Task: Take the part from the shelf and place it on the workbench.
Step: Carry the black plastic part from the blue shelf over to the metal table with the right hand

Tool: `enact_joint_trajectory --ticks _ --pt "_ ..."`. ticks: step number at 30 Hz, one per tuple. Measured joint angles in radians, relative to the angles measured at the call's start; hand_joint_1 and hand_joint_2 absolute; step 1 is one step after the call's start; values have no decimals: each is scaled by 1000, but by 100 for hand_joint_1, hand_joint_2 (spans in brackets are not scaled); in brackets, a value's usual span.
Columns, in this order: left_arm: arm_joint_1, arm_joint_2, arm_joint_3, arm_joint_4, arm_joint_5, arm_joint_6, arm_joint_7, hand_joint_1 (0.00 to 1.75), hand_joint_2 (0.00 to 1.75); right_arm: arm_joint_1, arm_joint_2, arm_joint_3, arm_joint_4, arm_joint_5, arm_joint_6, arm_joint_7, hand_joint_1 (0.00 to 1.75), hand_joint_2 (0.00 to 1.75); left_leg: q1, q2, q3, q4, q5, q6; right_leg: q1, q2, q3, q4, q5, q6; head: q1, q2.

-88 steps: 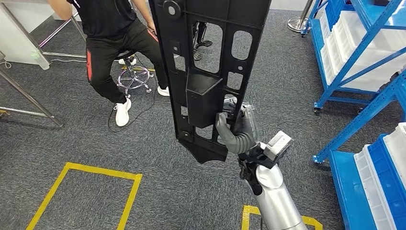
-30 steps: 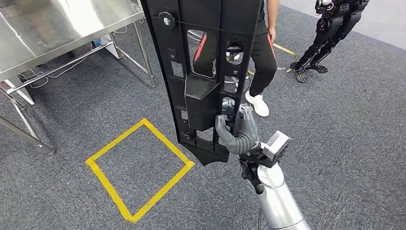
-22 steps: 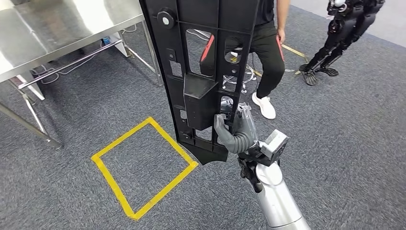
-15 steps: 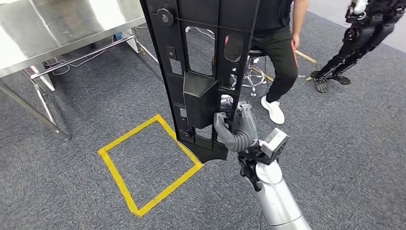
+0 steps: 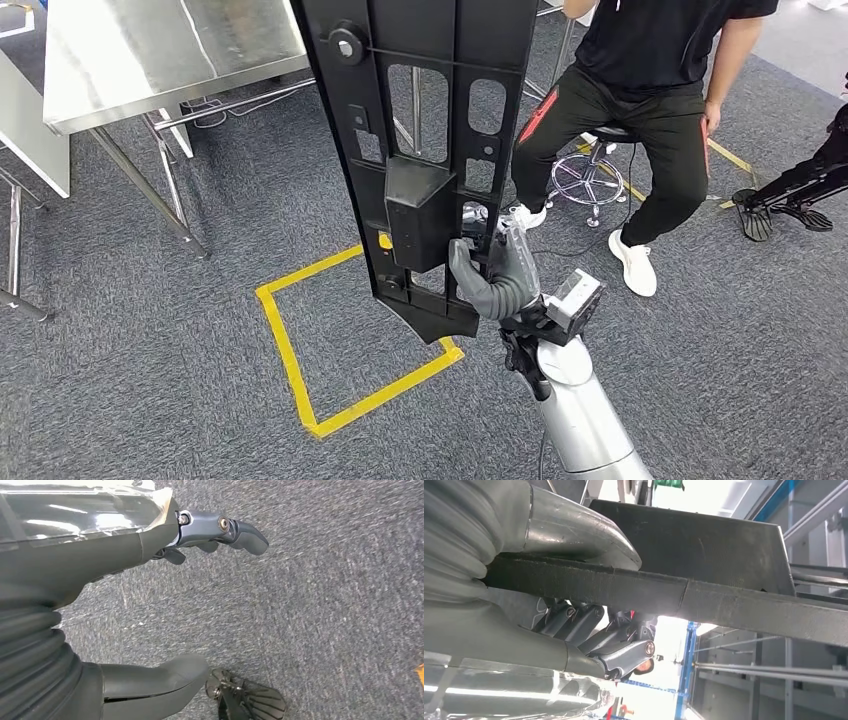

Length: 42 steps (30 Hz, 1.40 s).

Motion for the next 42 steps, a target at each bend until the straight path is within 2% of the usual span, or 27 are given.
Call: enact_joint_trajectory --ticks 1,3,4,5,6,7,8,9,11,12,13,15,17,19,21,22,23,24,26,27,28,29,32,33,37,40,42 --pt "2 0 1 0 0 0 -1 0 175 -2 0 0 0 0 0 0 175 175 1 9 -1 3 -2 -5 -1 -6 2 -1 1 -6 0 0" --pt "3 1 2 0 0 0 -4 0 175 -5 2 2 0 -1 0 0 175 175 1 59 -22 50 -32 -17 -5 -23 8 -4 0 -20 -5 0" --pt "2 1 2 0 0 -2 -5 0 175 -6 2 2 0 -2 0 0 175 175 2 91 -47 102 -59 -22 -4 -33 11 -5 -2 -25 -8 0" --pt "1 1 2 0 0 -3 -7 0 175 -5 3 2 0 -2 0 0 175 175 5 110 -81 165 -90 -27 -2 -44 12 -5 -5 -31 -10 0" --pt "0 0 2 1 -1 -4 -8 0 175 -4 3 3 1 -3 -1 0 175 175 9 118 -116 228 -115 -31 -1 -55 13 -5 -7 -33 -11 0" --pt "0 0 2 1 -1 -5 -8 0 175 -3 3 3 1 -3 -1 0 175 175 11 121 -140 268 -124 -33 0 -66 14 -5 -8 -35 -11 0" --pt "1 0 2 1 -1 -5 -9 0 175 -2 3 3 2 -3 -2 0 175 175 12 123 -146 274 -115 -34 1 -77 15 -4 -10 -35 -11 0" --pt "2 0 3 1 -1 -6 -9 0 175 -2 3 4 2 -3 -3 0 175 175 13 125 -132 241 -89 -33 1 -85 16 -4 -12 -34 -11 0" --pt "2 2 3 0 -1 -9 -9 0 175 -2 3 4 2 -1 -8 0 175 175 11 135 -60 106 -27 -25 3 -97 21 -4 -16 -29 -11 0" --pt "2 2 3 0 -1 -12 -9 0 175 -3 3 4 2 1 -10 0 175 175 9 140 -29 50 -9 -20 5 -100 23 -4 -19 -26 -10 0" --pt "2 3 3 0 -1 -14 -9 0 175 -4 4 4 2 3 -13 0 175 175 5 143 -11 17 -2 -15 7 -104 24 -5 -21 -21 -10 0" --pt "3 3 3 1 -2 -18 -9 0 175 -5 4 5 2 5 -17 0 175 175 -2 140 -5 5 -4 -6 9 -109 27 -8 -23 -10 -9 0" --pt "3 2 4 1 -2 -18 -9 0 175 -5 5 6 1 6 -19 0 175 175 1 136 5 -7 0 7 8 -99 25 1 -29 0 -8 0" --pt "2 2 4 1 -2 -18 -9 0 175 -5 4 6 1 6 -21 0 175 175 6 131 17 -19 6 18 7 -70 -9 73 -63 -1 -4 0" --pt "-1 2 4 0 -2 -18 -9 0 175 0 2 6 1 6 -21 0 175 175 5 124 19 -20 4 23 5 -51 -79 207 -113 -6 -1 0" --pt "-1 2 4 0 -2 -18 -9 0 175 4 0 6 1 6 -21 0 175 175 5 118 20 -20 3 24 5 -48 -110 259 -126 -4 -1 0" --pt "-1 1 4 0 -2 -18 -9 0 175 7 -1 6 1 6 -21 0 175 175 5 113 21 -19 2 24 5 -47 -124 276 -123 3 -1 0" --pt "-1 0 4 1 -2 -19 -9 0 175 8 -2 6 1 6 -21 1 175 175 5 107 22 -19 0 23 3 -47 -117 249 -104 12 0 0" --pt "0 -2 5 1 -2 -19 -9 0 175 7 -4 6 1 6 -21 1 175 175 5 95 26 -15 -5 16 -1 -46 -59 111 -40 30 0 0" --pt "-1 -2 5 1 -2 -19 -9 0 175 6 -4 6 1 6 -21 1 175 175 4 91 26 -10 -9 11 -3 -44 -29 48 -15 31 0 0" --pt "-1 -2 5 1 -2 -19 -9 0 175 6 -4 6 1 6 -21 1 175 175 2 88 24 -6 -13 7 -5 -43 -10 7 0 27 0 0" --pt "0 -1 5 1 -2 -19 -9 0 175 6 -4 6 1 6 -21 1 175 175 -1 87 23 -2 -17 10 -5 -42 -2 -9 5 21 0 0" --pt "2 1 7 1 -2 -18 -9 0 175 5 -4 6 0 6 -21 1 175 175 -2 89 22 -2 -21 33 -2 -40 0 -10 8 11 -1 0" --pt "2 1 8 1 -2 -19 -9 0 175 5 -4 6 0 6 -21 1 175 175 -2 90 24 -3 -21 35 -1 -39 0 -10 7 10 -1 0" --pt "2 1 11 1 -2 -20 -6 0 175 5 -4 6 0 8 -25 3 175 175 0 92 28 -8 -20 31 4 -37 1 -9 4 4 -1 0" --pt "2 1 12 1 -3 -22 -2 0 175 3 -4 6 1 12 -33 7 175 175 3 93 29 -10 -20 10 7 -37 1 -9 3 2 -1 0" --pt "2 2 12 1 -4 -24 1 0 175 2 -3 6 1 16 -38 10 175 175 3 93 27 -6 -24 6 4 -37 2 -10 3 2 -1 0"
